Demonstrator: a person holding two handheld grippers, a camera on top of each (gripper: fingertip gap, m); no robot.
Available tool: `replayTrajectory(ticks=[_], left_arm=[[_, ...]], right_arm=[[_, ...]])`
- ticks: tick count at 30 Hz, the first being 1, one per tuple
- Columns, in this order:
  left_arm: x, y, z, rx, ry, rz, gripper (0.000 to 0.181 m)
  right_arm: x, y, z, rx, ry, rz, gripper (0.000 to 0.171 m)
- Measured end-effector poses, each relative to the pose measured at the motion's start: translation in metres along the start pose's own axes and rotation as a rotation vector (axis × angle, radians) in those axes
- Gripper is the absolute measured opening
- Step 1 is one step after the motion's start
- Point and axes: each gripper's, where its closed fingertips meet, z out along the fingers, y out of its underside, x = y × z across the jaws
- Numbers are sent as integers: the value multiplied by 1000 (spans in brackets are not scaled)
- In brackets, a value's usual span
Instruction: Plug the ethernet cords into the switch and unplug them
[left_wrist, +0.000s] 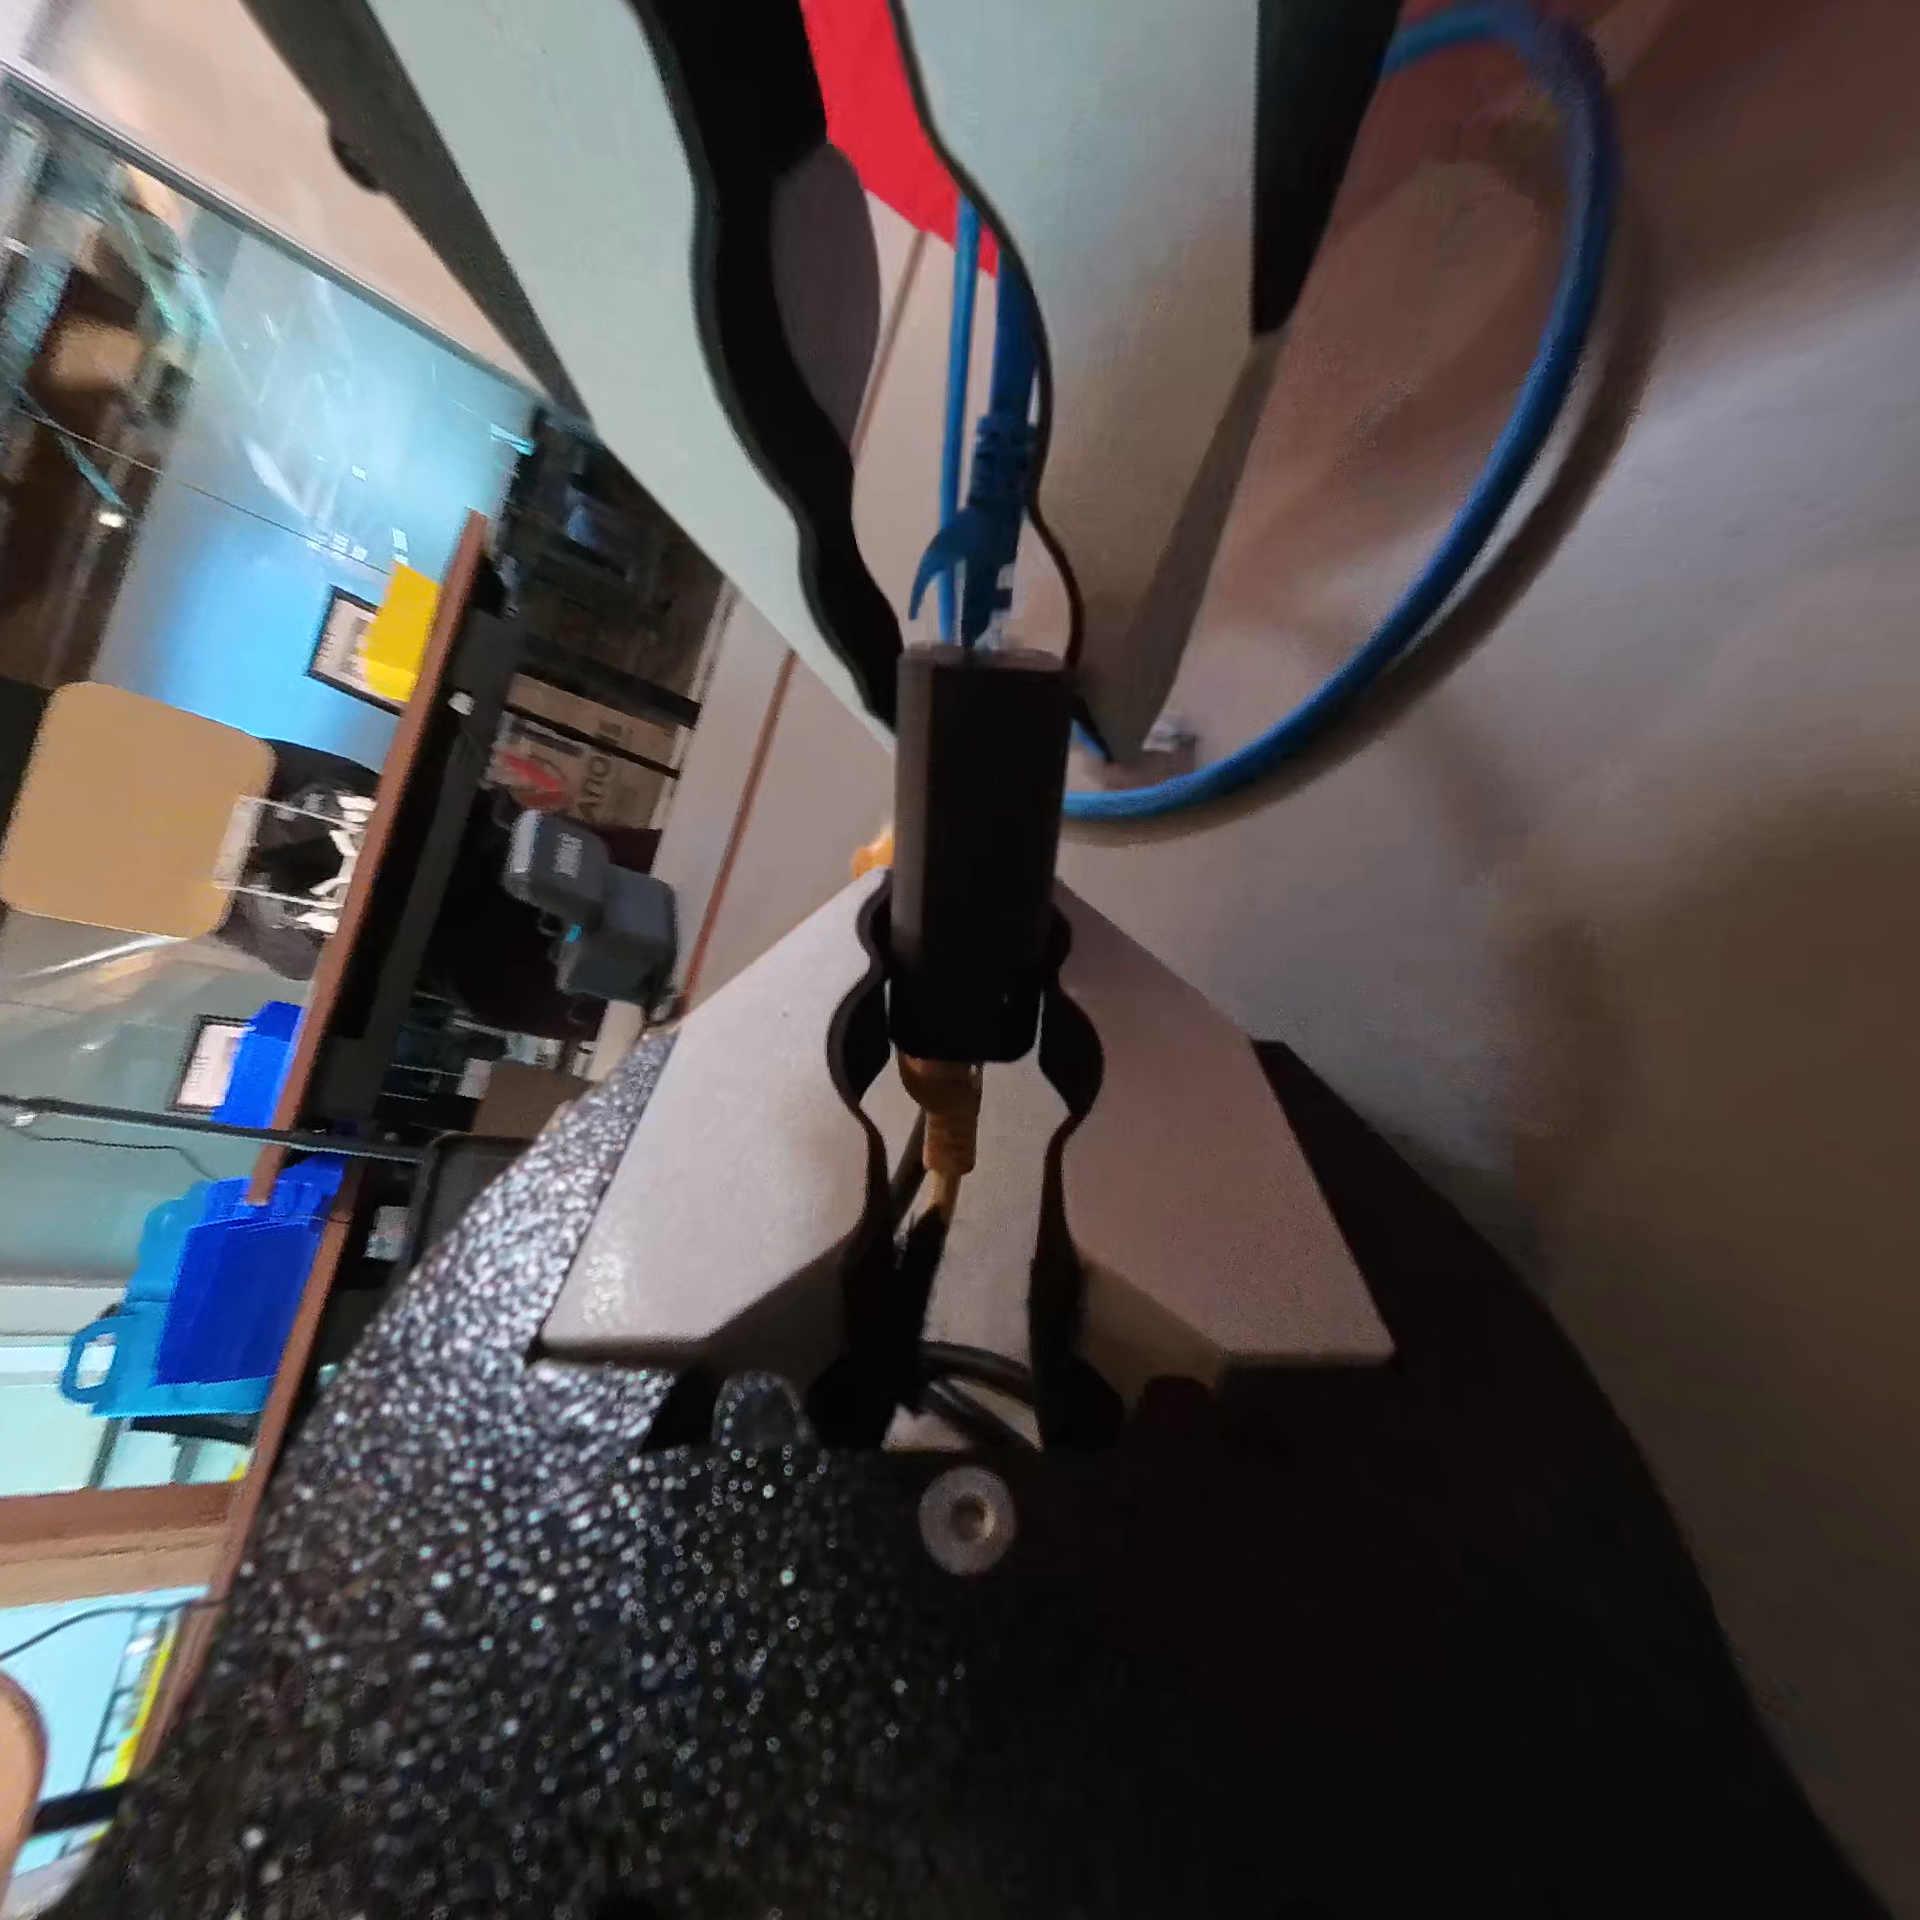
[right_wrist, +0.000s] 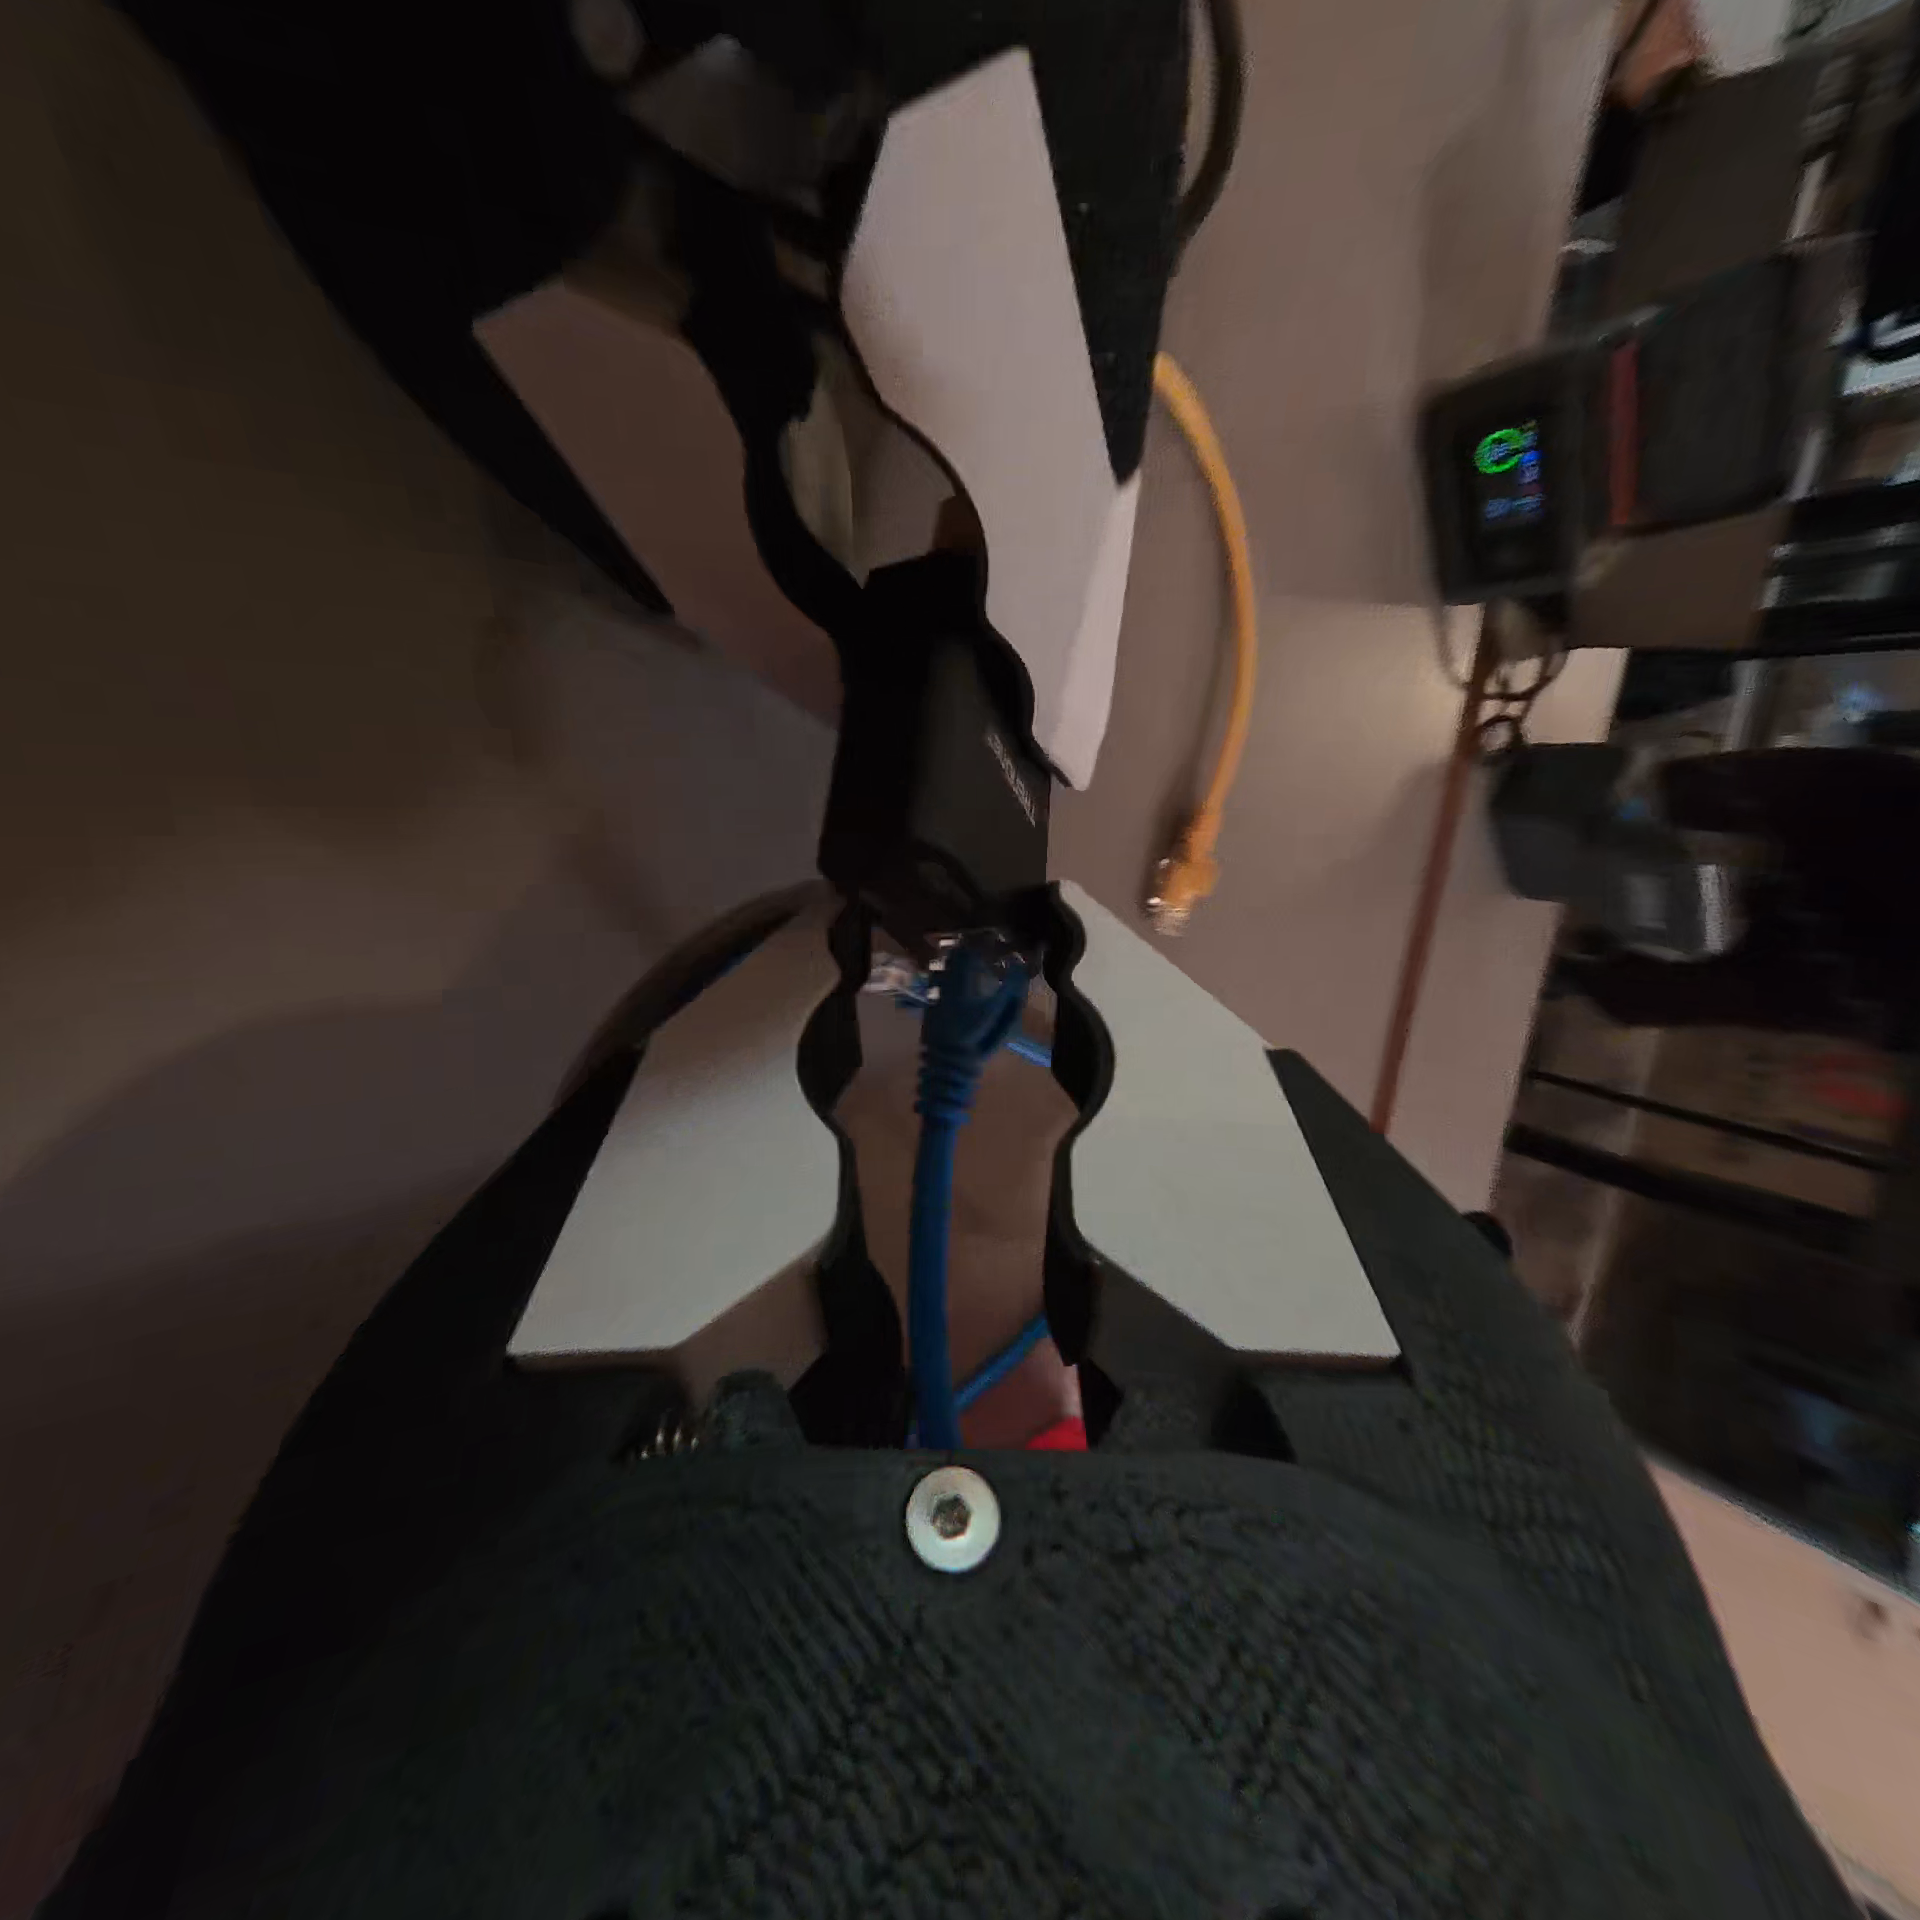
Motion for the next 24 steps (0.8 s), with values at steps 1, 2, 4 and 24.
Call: replayTrajectory(ticks=[1,2,4,24], left_arm=[[-7,-3,-2,15,-39,-2,25],[-16,-12,-7,70,-86,-23,43],[-34,-38,-23,229,-143,-127,79],[-108,-41,-87,511,-507,-414,107]], right_arm=[[5,-1,-3,7,27,-2,29],[11,-1,-6,10,51,19,28],[25,3,-13,16,93,54,24],[213,41,-320,313,810,321,21]])
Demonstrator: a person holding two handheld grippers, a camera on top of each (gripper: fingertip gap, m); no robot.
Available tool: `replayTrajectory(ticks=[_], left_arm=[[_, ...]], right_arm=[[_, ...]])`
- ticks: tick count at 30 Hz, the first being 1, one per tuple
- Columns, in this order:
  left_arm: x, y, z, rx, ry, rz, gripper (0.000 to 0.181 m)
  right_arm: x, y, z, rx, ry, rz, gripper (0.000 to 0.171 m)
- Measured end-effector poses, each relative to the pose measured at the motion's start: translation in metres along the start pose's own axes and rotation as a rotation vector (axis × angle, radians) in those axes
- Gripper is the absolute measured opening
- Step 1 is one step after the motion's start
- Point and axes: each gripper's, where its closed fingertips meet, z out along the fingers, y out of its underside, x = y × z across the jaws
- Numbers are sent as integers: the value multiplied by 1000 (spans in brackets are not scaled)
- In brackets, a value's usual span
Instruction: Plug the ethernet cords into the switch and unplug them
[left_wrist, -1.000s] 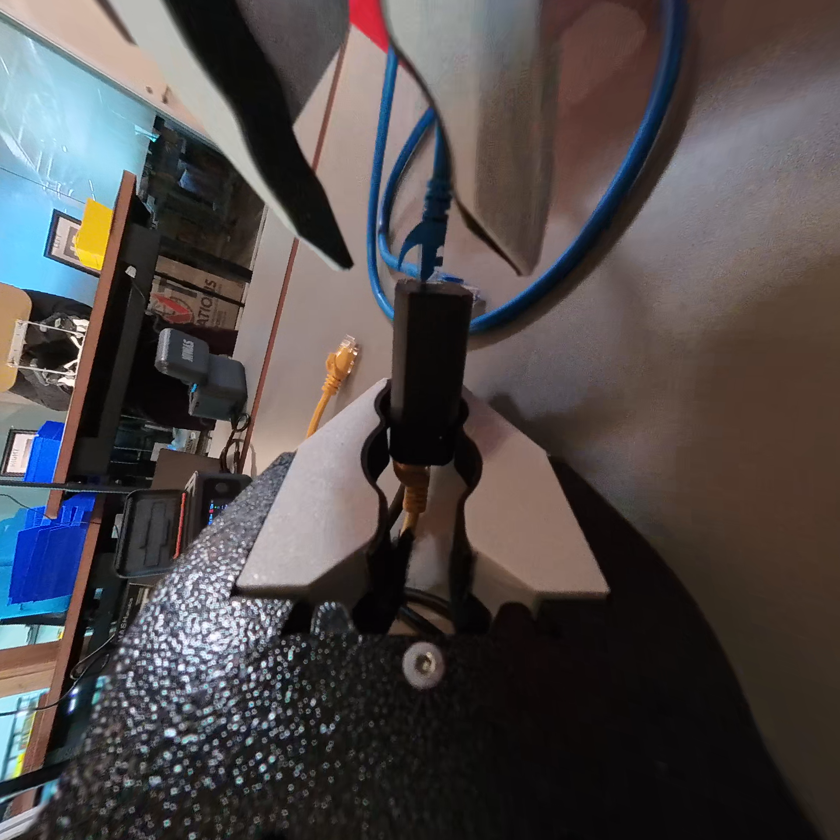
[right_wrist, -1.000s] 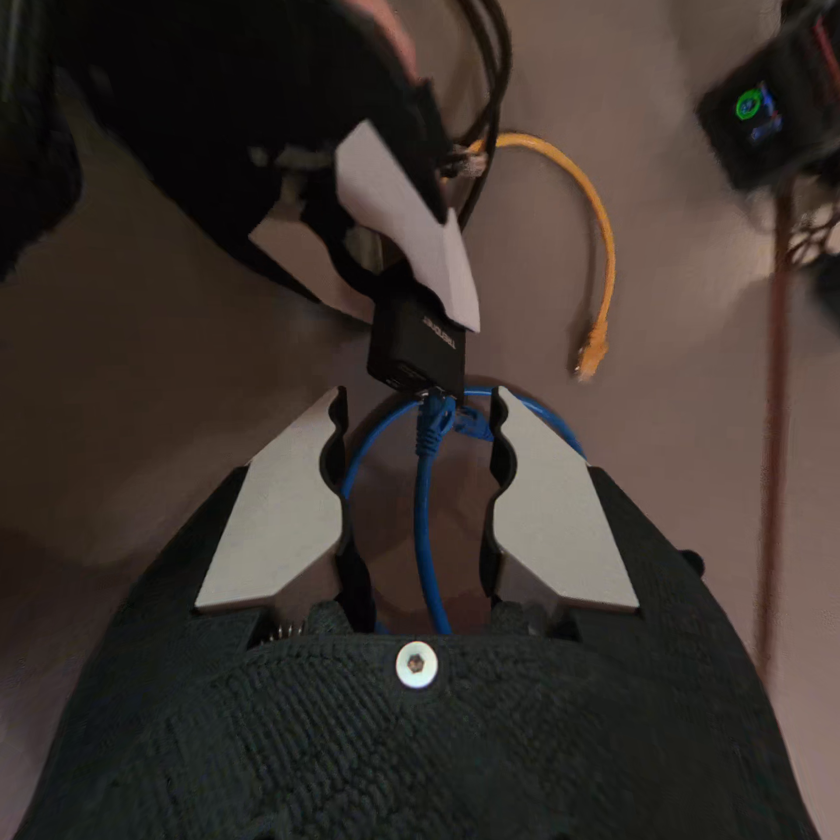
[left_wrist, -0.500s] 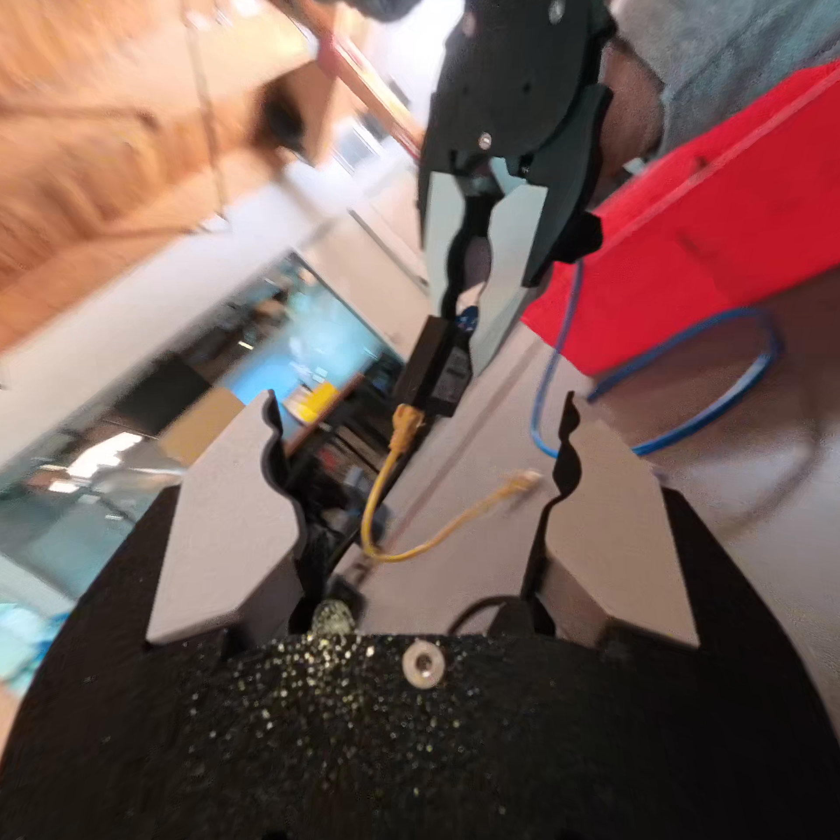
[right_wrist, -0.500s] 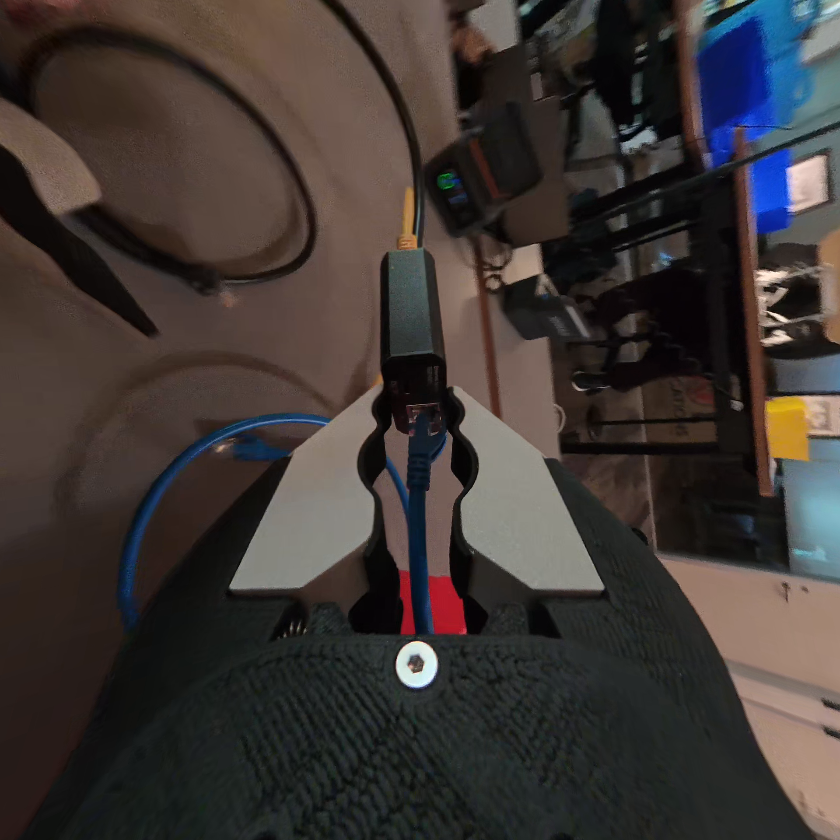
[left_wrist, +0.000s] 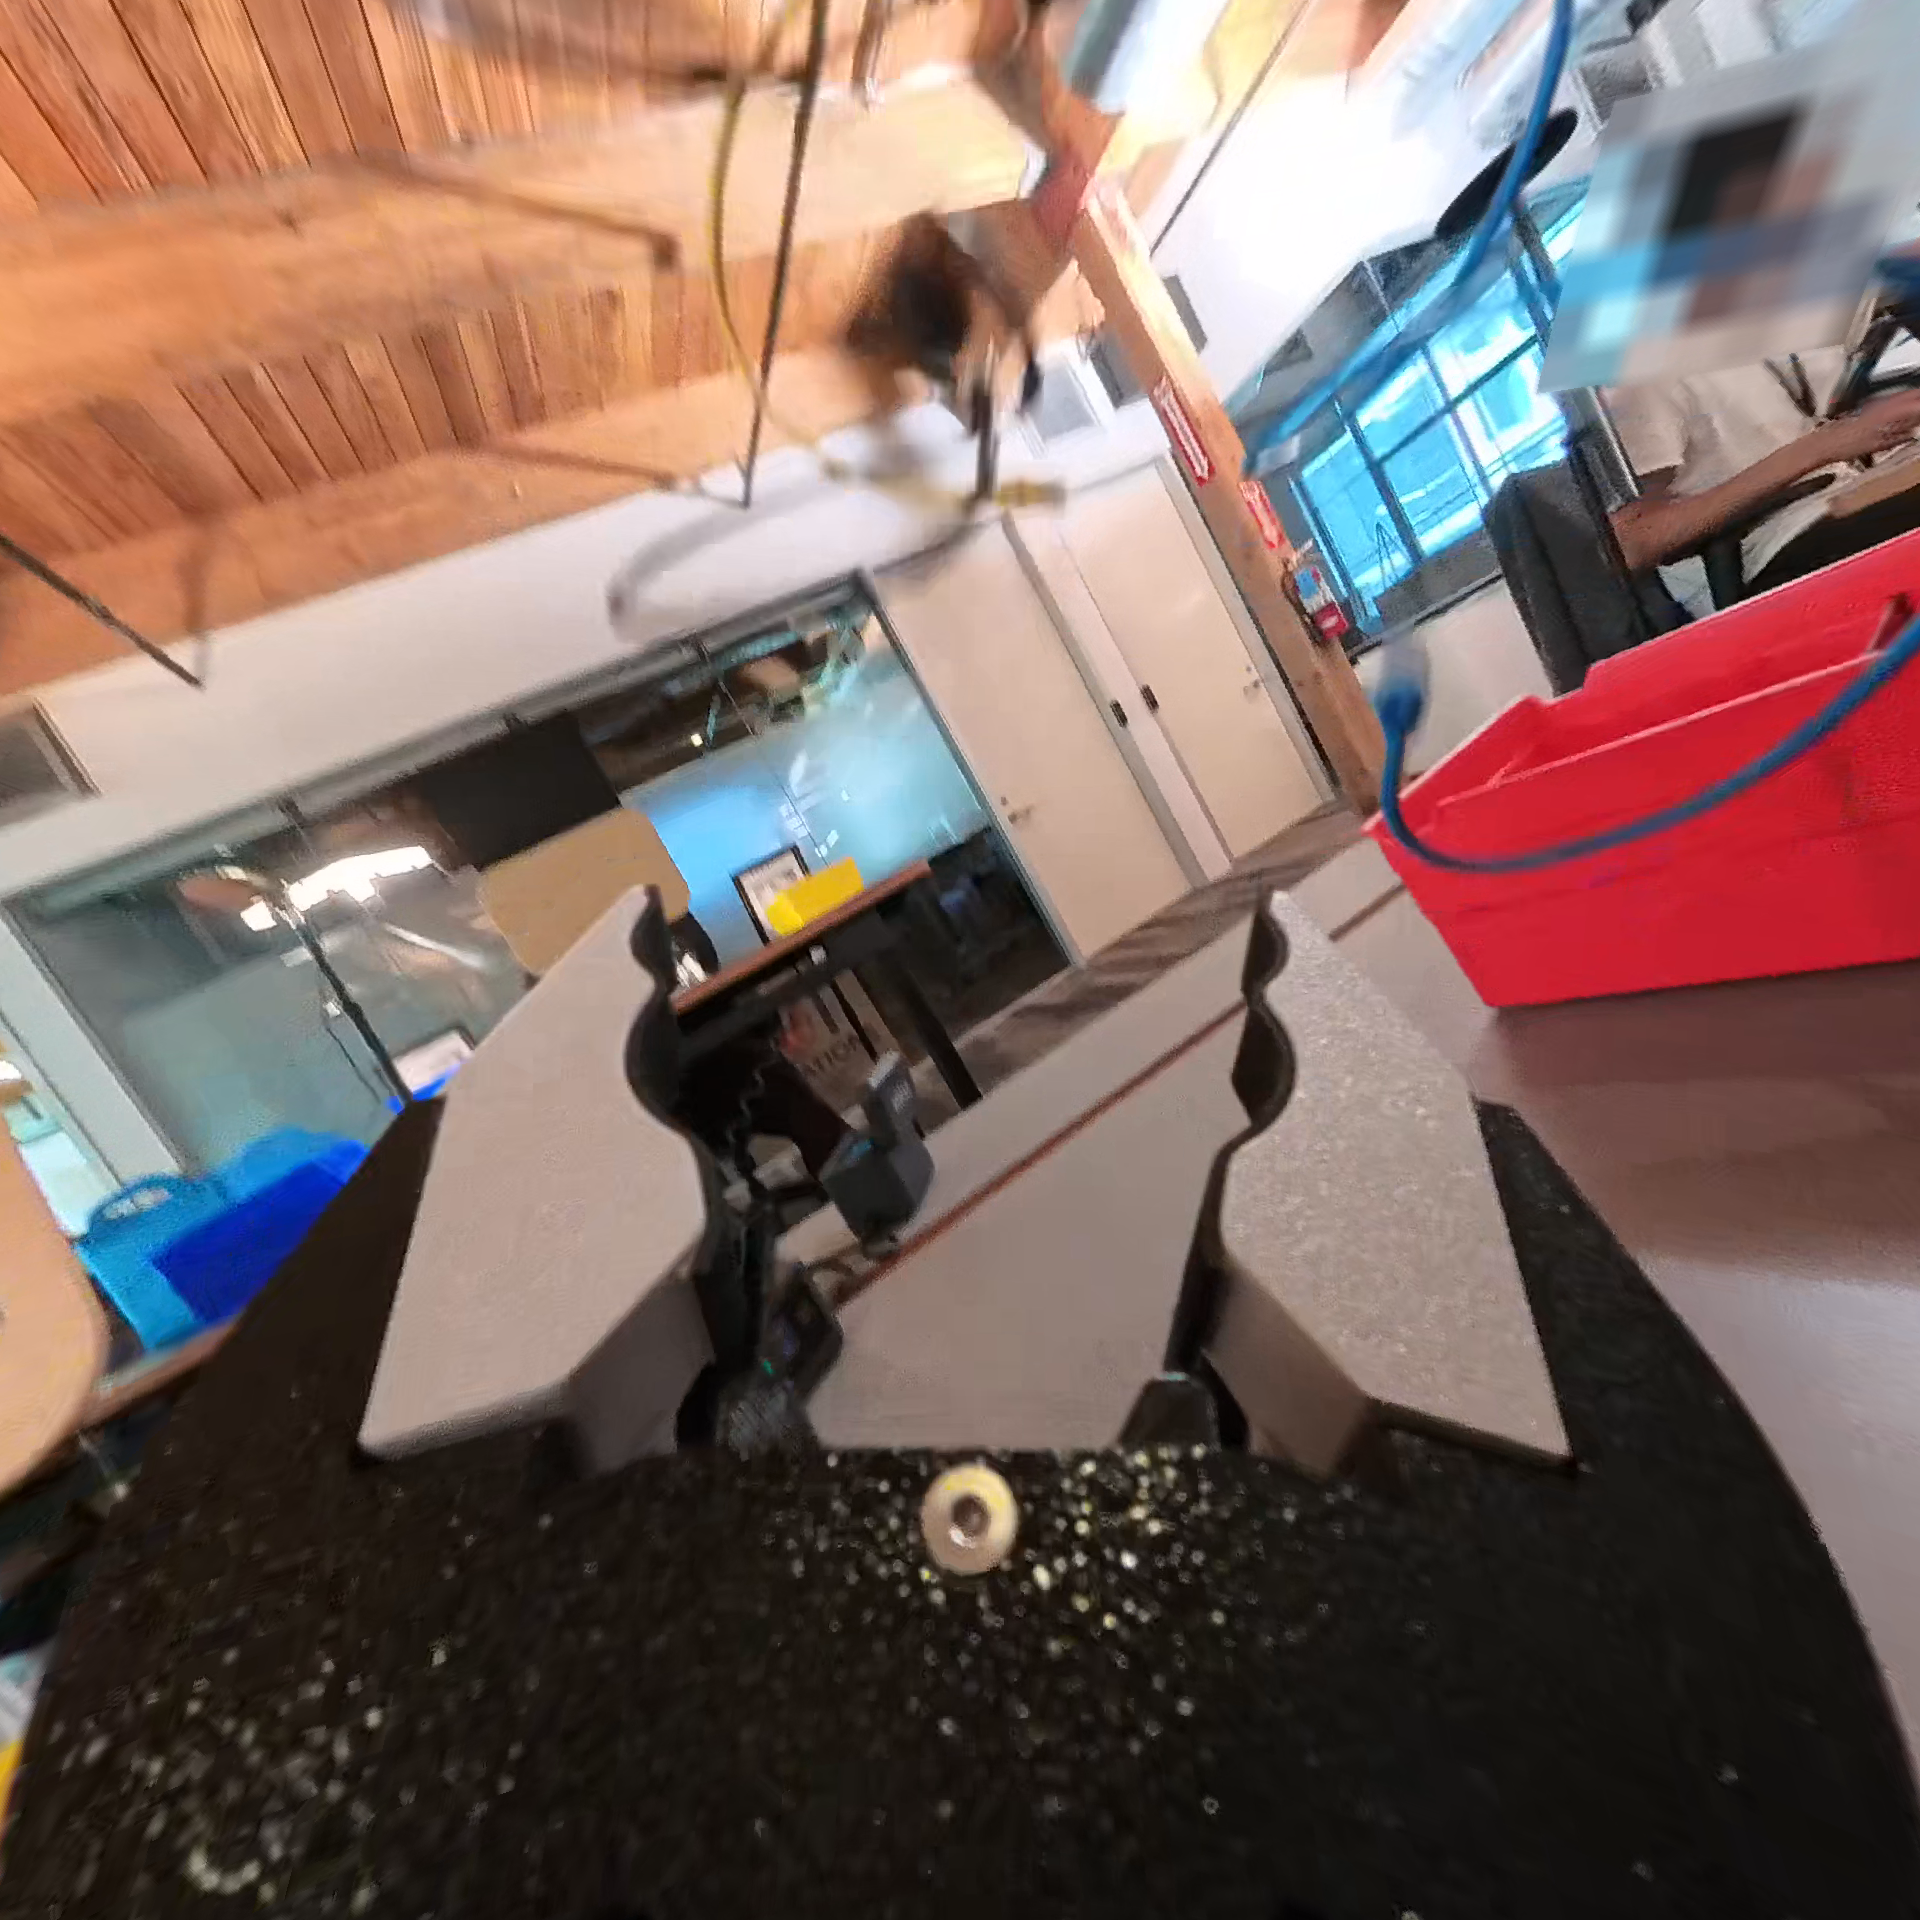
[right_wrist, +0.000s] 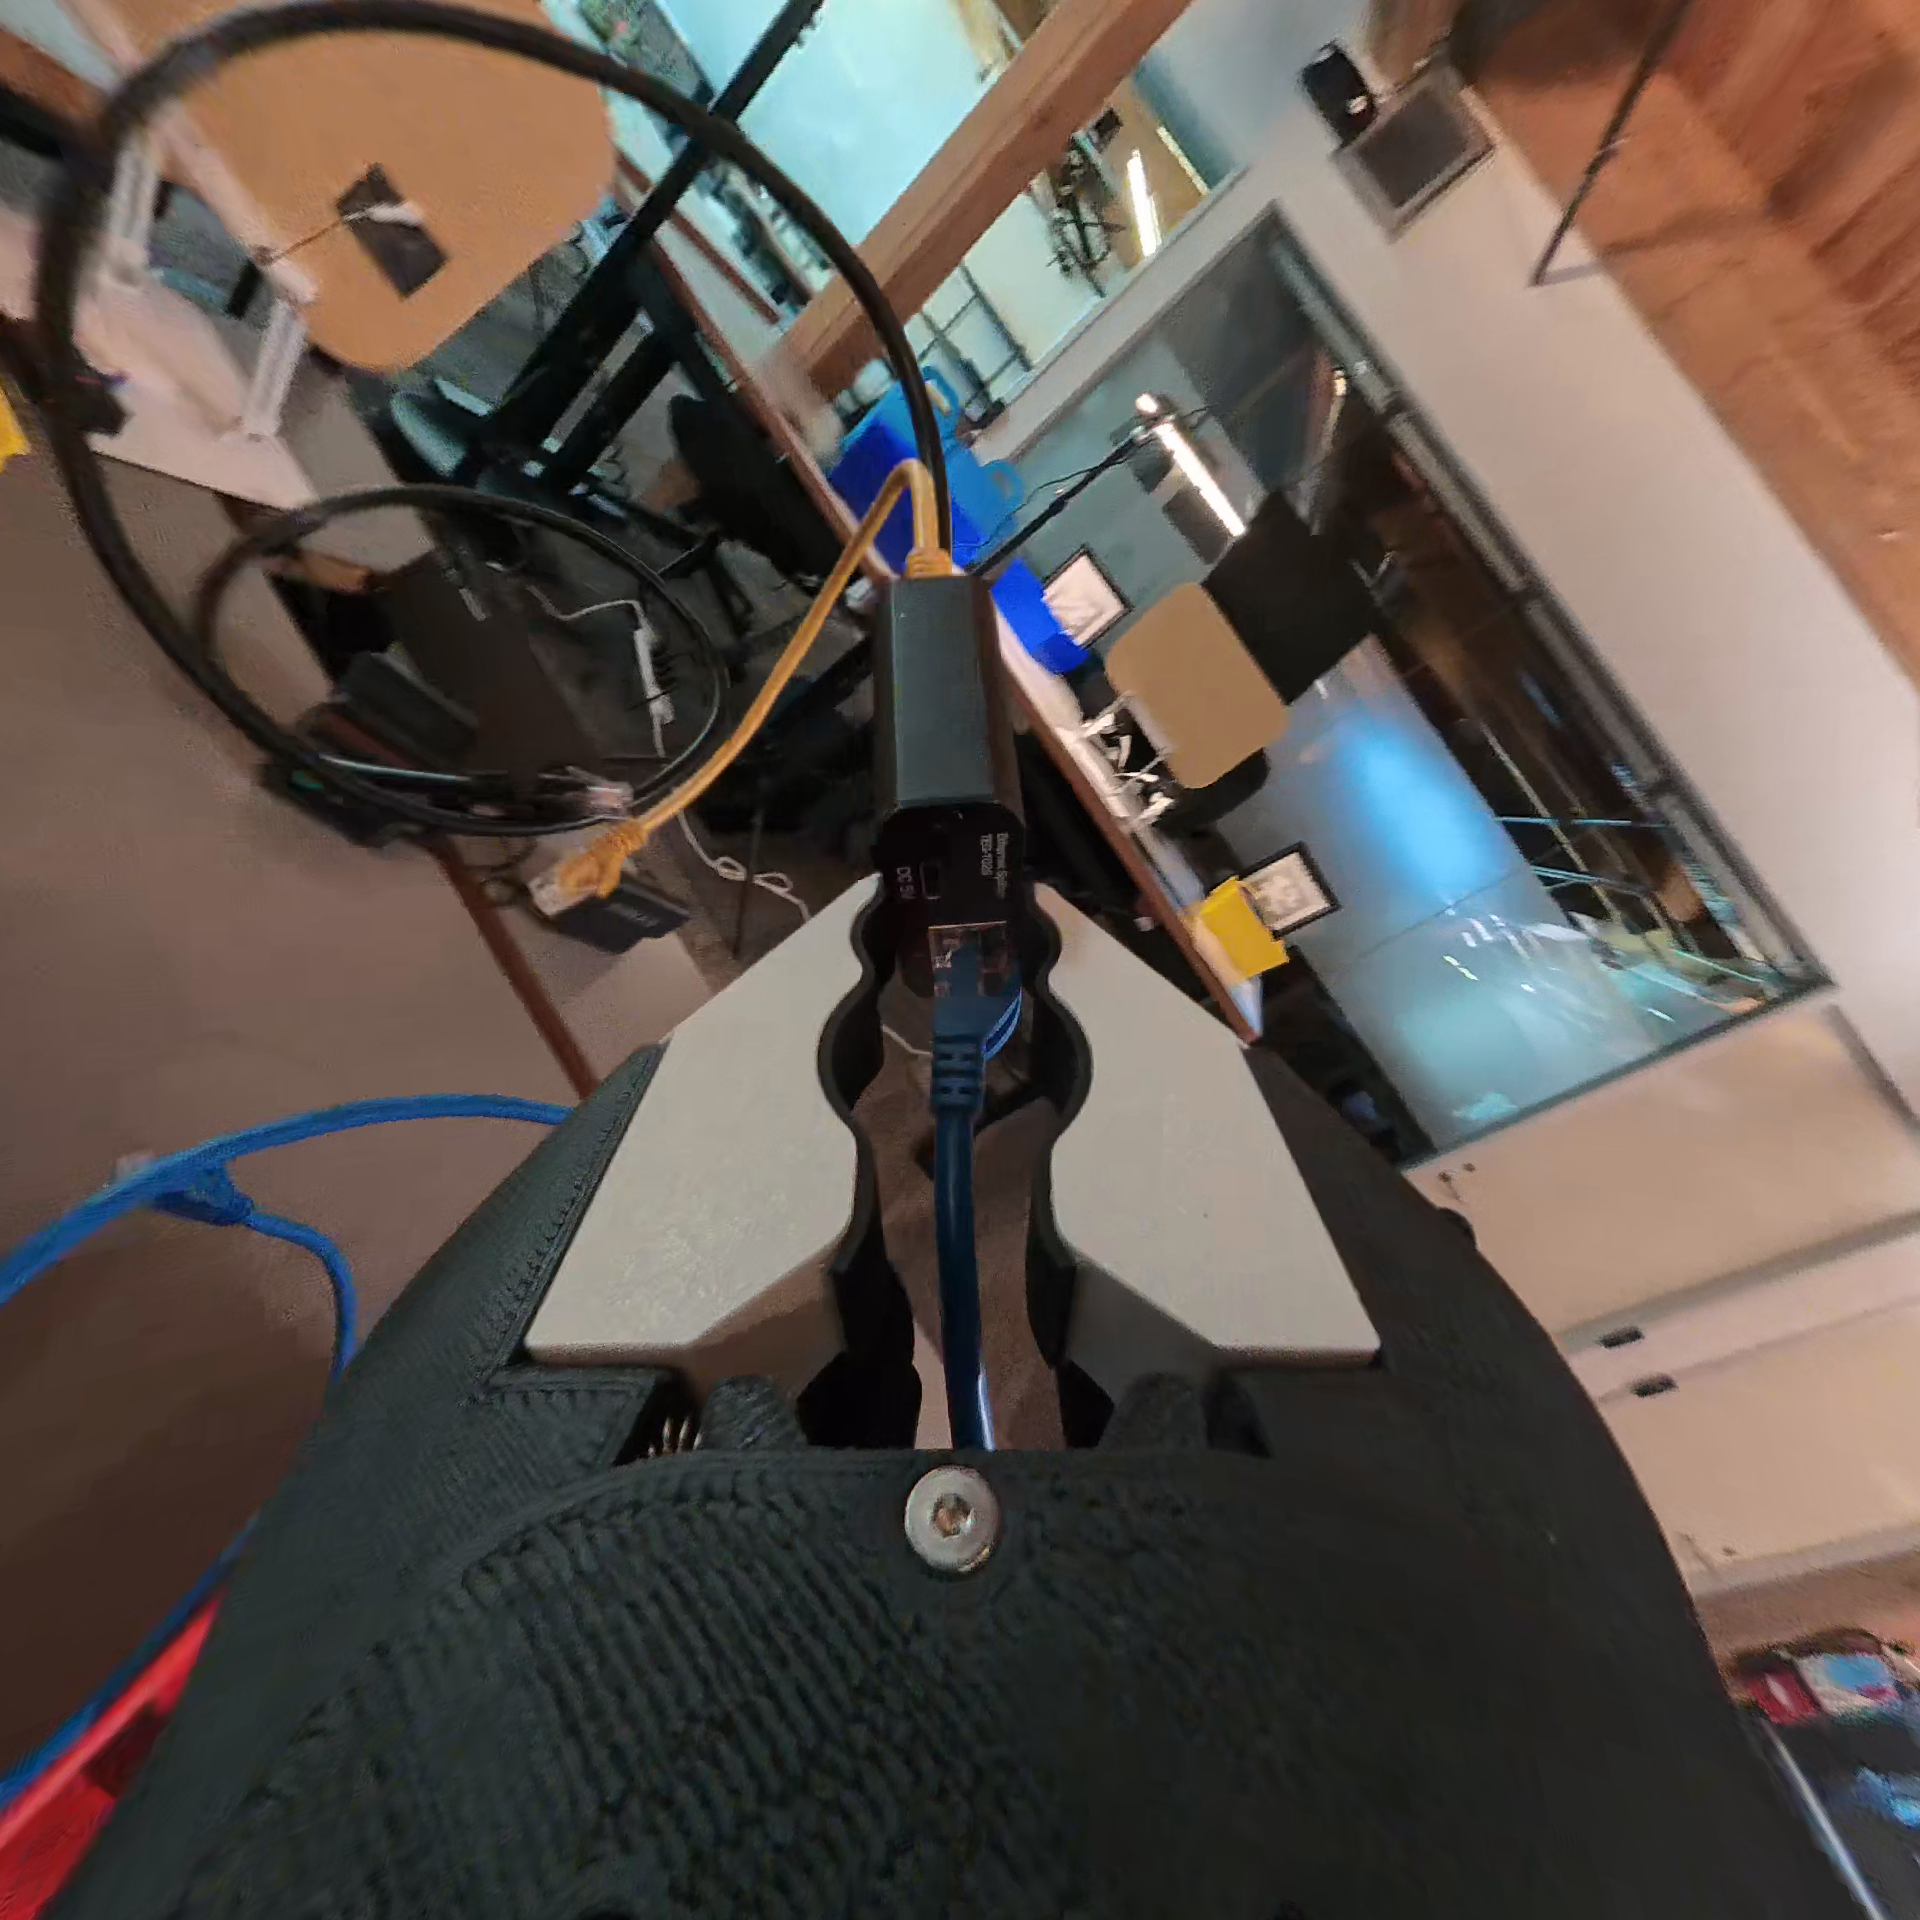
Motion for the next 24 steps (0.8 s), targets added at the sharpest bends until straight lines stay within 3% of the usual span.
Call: replayTrajectory(ticks=[6,10,24], left_arm=[[-8,21,1,-68,-12,-92,104],[-4,29,2,-99,7,-109,104],[11,40,4,-147,79,-115,99]], right_arm=[[78,-13,-28,44,115,2,21],[107,-4,-35,60,162,41,21],[102,89,-29,315,153,469,22]])
